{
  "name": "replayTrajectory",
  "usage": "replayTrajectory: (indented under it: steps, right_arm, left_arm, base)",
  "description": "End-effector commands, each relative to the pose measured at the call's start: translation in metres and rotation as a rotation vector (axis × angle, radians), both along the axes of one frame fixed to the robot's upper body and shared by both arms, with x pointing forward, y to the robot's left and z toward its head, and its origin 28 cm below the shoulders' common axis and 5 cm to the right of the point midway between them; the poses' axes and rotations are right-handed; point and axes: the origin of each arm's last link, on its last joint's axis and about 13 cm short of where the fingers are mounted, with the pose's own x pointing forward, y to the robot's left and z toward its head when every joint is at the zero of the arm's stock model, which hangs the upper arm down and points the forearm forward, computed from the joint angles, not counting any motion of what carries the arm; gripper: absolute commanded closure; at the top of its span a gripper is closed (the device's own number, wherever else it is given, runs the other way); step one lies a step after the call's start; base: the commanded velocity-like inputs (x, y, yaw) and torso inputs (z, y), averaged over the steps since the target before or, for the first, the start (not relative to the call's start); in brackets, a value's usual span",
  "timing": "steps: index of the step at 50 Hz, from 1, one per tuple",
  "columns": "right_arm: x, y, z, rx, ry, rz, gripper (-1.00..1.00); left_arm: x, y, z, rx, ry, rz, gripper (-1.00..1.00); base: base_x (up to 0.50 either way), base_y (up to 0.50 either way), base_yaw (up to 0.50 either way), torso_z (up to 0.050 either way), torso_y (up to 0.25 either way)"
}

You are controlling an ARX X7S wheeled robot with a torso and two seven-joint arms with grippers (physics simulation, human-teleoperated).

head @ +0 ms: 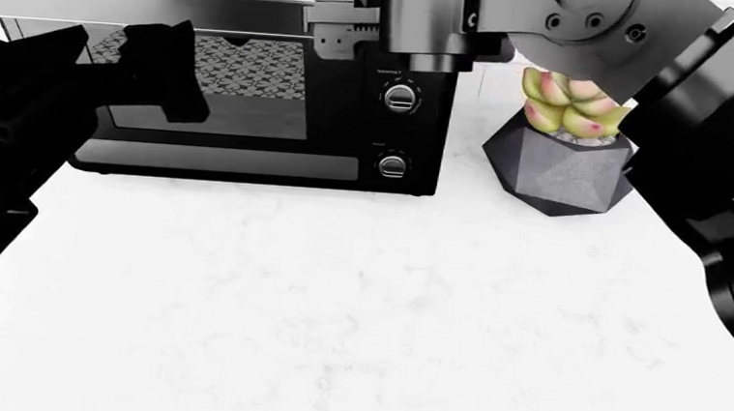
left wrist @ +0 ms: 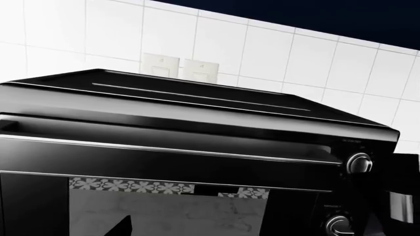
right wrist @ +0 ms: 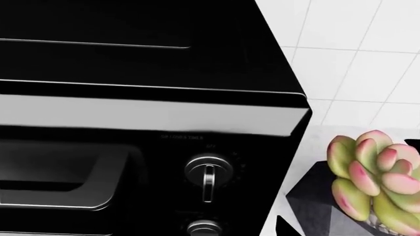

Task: Turn on the toaster oven by setting the timer.

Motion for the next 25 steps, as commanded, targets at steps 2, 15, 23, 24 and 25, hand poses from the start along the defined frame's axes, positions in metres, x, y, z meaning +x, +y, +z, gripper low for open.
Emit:
replayTrajectory:
  steps: [2,15,23,24,25]
  right_arm:
    - [0.0043,0.0001,-0.0012,-0.003,0.001,-0.005,-1.00]
    - [0.0097,0.0007,-0.0020,-0.005,0.004,-0.008,-1.00]
    - [0.0116,0.0019,-0.0031,-0.008,0.008,-0.008,-1.00]
    - [0.0123,0.0018,-0.0030,-0.008,0.009,-0.008,-1.00]
    - [0.0124,0.0022,-0.0032,-0.009,0.009,-0.007,-1.00]
  left_arm:
    - [-0.0001,0.0000,-0.0001,0.000,0.001,-0.001,-1.00]
    - [-0.0005,0.0003,0.0003,-0.001,0.001,0.001,-1.00]
    - [0.0002,0.0005,0.0005,-0.002,0.001,0.002,-1.00]
    - [0.0001,0.0005,0.0004,-0.001,0.001,0.002,-1.00]
    - [0.0001,0.0005,0.0004,-0.001,0.001,0.002,-1.00]
  base:
    - [0.00,0.00,0.00,0.000,0.000]
    - [0.00,0.00,0.00,0.000,0.000]
    - [0.00,0.00,0.00,0.000,0.000]
    - [0.00,0.00,0.00,0.000,0.000]
    - [0.00,0.00,0.00,0.000,0.000]
